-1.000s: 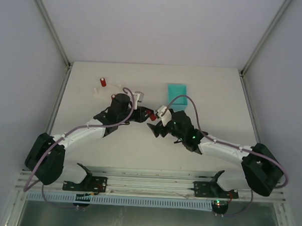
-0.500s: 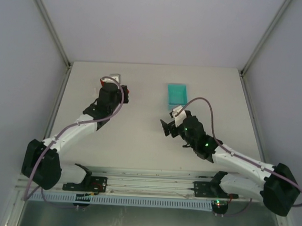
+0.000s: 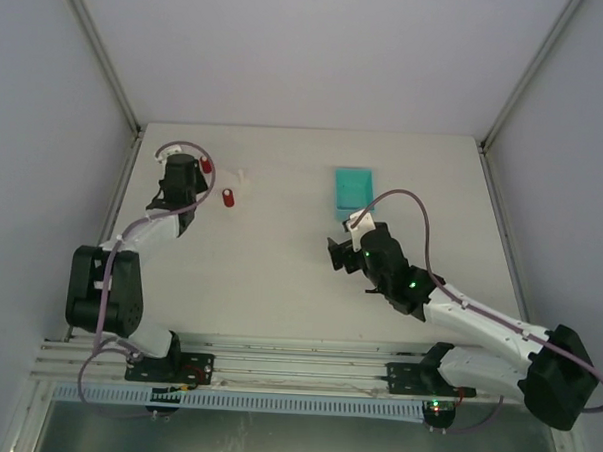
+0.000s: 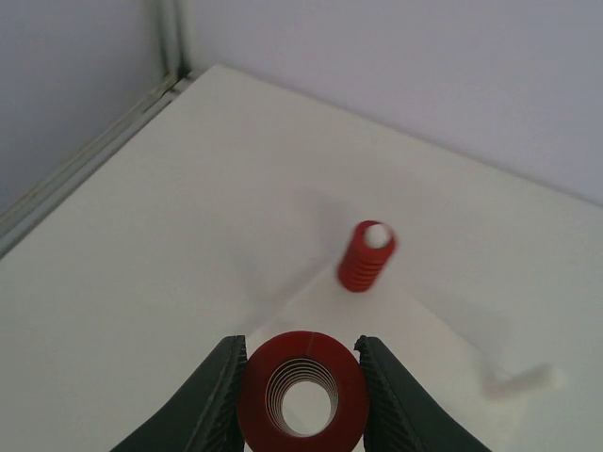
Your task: Install the large spring
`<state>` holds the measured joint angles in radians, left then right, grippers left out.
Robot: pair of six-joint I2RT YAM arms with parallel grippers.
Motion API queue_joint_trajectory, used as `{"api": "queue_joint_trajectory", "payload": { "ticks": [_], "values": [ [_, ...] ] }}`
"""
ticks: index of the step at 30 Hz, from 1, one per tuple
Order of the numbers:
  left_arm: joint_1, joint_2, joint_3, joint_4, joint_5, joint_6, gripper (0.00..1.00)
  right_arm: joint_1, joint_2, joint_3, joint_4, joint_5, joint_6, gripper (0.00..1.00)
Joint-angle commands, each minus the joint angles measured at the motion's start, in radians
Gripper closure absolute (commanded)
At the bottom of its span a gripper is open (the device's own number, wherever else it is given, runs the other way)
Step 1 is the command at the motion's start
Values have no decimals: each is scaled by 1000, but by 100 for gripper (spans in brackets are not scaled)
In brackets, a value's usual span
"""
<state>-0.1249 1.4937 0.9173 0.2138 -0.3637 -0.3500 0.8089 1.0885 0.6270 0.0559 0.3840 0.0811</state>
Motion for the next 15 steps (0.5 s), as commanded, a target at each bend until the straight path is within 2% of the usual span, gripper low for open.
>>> {"api": "queue_joint_trajectory", "payload": {
  "ticks": [1,9,15],
  "values": [
    [67,83,71,50,75,-38,100,4,-26,-11,4,2,-4,1],
    [114,217,181,2,94,-12,100,3,-23,-13,9,0,-17,1],
    [123,253,196,15,112,-9,100,2,-19,-12,13,-4,-20,1]
  ]
}}
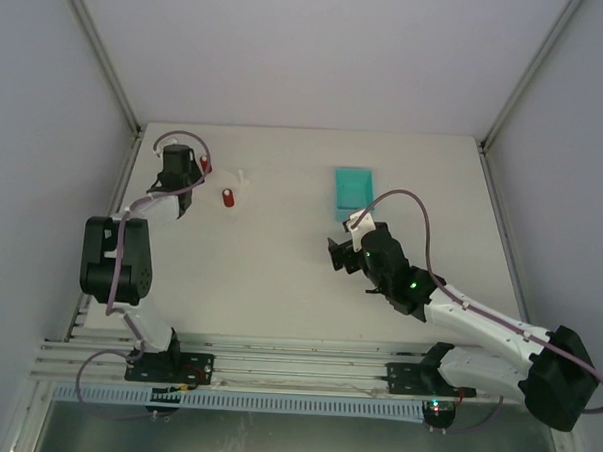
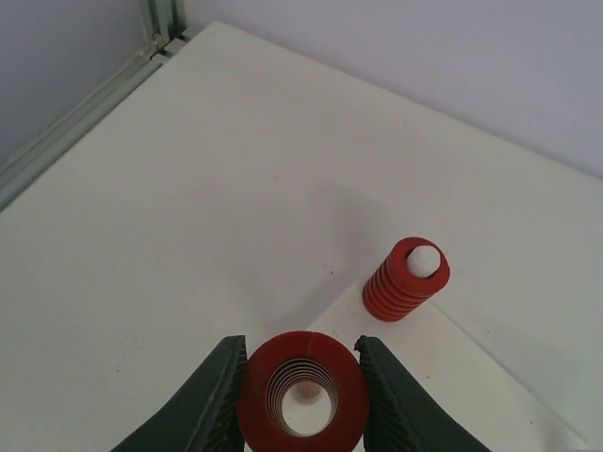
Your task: Install the large spring
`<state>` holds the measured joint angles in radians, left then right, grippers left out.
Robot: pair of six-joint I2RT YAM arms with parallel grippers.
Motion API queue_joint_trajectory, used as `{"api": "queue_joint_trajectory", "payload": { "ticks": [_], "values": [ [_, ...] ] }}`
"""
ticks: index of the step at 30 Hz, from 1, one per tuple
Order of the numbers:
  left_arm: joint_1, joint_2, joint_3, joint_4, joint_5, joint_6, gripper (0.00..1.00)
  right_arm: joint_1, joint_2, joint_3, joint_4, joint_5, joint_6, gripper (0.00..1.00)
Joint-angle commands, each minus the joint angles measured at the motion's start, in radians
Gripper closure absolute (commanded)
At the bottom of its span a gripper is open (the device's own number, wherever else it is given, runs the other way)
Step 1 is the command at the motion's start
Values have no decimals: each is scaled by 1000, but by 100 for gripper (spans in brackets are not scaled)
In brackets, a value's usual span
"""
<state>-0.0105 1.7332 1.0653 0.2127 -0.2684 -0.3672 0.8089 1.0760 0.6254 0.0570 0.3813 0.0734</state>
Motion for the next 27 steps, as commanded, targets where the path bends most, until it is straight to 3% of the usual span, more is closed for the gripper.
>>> {"api": "queue_joint_trajectory", "payload": {
  "ticks": [1,17,20,27],
  "values": [
    [10,20,55,13,17,9,100,1,-5,-10,12,-2,-12,1],
    [10,94,102,-34,16,16,100,-4,-26,-17,10,3,-13,1],
    [9,107,105,-36,13,18,95,-5,-23,-16,10,0,-12,1],
    [10,143,129,-64,29,17,60,-7,-10,-13,10,-1,-9,1]
  ]
}}
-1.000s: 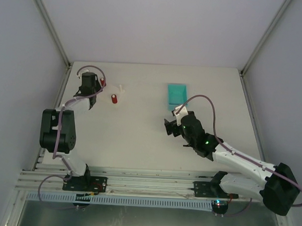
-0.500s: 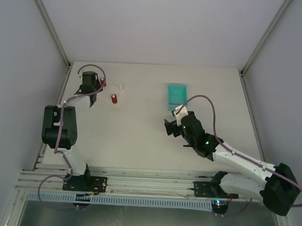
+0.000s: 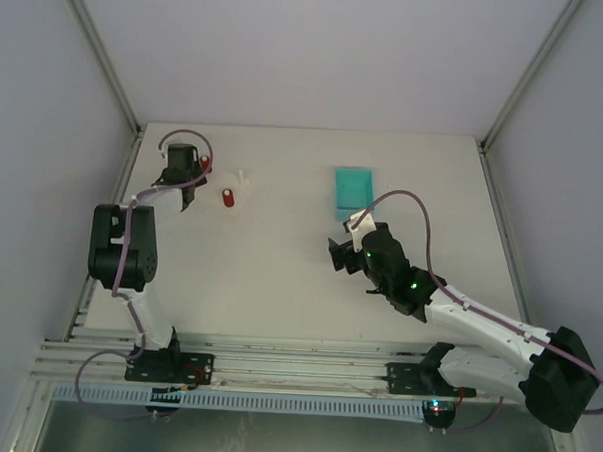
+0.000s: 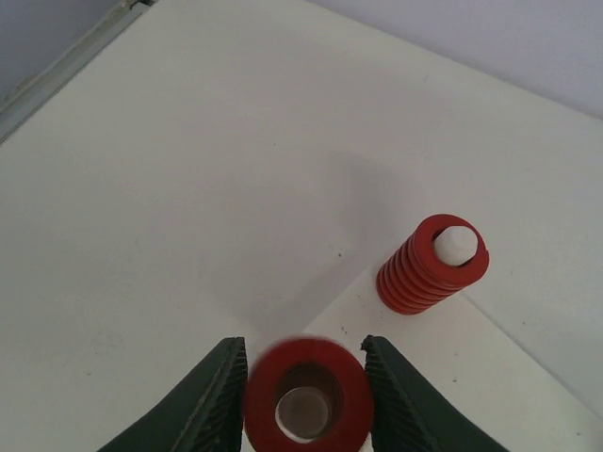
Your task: Install the large spring
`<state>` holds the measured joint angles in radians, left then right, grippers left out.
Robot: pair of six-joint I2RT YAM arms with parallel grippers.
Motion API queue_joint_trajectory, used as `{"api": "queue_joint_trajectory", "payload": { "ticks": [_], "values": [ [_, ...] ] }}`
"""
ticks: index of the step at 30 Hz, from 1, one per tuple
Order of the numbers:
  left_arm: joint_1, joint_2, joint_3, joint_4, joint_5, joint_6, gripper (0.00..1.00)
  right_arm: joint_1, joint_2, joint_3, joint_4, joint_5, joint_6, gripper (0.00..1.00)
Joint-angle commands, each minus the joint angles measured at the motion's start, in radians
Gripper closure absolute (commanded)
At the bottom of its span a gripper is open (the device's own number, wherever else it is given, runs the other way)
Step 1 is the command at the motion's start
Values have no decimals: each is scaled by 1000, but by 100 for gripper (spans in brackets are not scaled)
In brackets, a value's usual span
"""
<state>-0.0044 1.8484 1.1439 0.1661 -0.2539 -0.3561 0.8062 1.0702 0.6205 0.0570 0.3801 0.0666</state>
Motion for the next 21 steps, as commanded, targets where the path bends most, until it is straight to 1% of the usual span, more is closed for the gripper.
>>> {"api": "queue_joint_trajectory", "payload": {
  "ticks": [1,3,8,12,15,17,18,21],
  "values": [
    [4,29,52,-20,17,5,56,-7,-2,-8,10,-1,-2,1],
    [4,24,53,-26,19,3,51,-8,0,-7,11,-2,-1,1],
    [4,-17,47,-57,17,-6,43,-12,-6,-7,6,-6,4,1],
    [3,-127,17,-84,47,-28,38,-31,-11,-8,1,-27,30,1],
    [3,-248,-44,-96,92,-46,32,-60,-8,6,-26,-65,77,1],
    [3,-339,-100,-98,130,-55,26,-80,-11,30,-65,-82,108,1],
    [3,-388,-128,-97,157,-58,21,-88,-12,43,-84,-87,121,1],
    [3,-506,-189,-115,266,-63,1,-111,-23,99,-182,-98,162,1]
  ]
}}
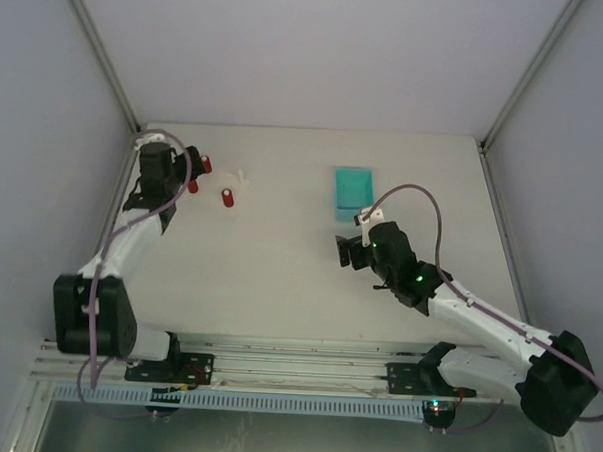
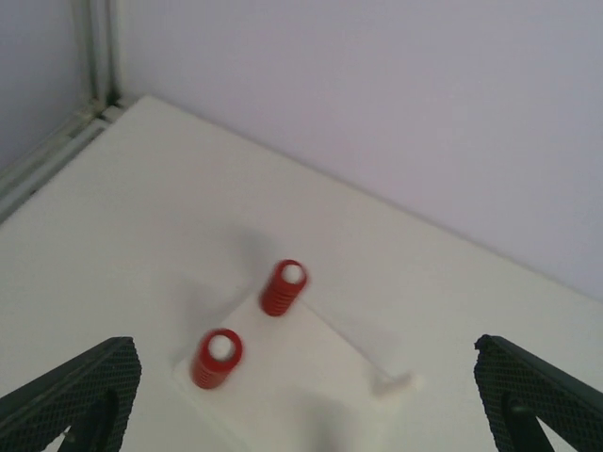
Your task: Install the large spring
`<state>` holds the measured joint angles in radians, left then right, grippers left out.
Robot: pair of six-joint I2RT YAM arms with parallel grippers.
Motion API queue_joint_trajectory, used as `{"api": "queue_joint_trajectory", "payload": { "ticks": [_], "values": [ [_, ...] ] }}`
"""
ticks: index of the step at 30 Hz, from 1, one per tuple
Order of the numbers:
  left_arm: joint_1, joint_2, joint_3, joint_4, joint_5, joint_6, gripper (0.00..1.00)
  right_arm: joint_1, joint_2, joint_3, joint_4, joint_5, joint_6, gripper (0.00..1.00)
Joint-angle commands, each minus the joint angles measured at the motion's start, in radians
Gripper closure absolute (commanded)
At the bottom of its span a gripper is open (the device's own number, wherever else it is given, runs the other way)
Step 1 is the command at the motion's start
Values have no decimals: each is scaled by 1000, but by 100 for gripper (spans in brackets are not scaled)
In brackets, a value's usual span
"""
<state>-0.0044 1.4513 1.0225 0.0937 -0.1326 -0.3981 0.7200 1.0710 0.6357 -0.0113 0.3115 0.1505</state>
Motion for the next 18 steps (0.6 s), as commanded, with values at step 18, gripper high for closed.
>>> {"api": "queue_joint_trajectory", "payload": {
  "ticks": [18],
  "values": [
    [-116,-499,-453,11,594,-101,1,-136,-25,264,-377,-141,118,8]
  ]
}}
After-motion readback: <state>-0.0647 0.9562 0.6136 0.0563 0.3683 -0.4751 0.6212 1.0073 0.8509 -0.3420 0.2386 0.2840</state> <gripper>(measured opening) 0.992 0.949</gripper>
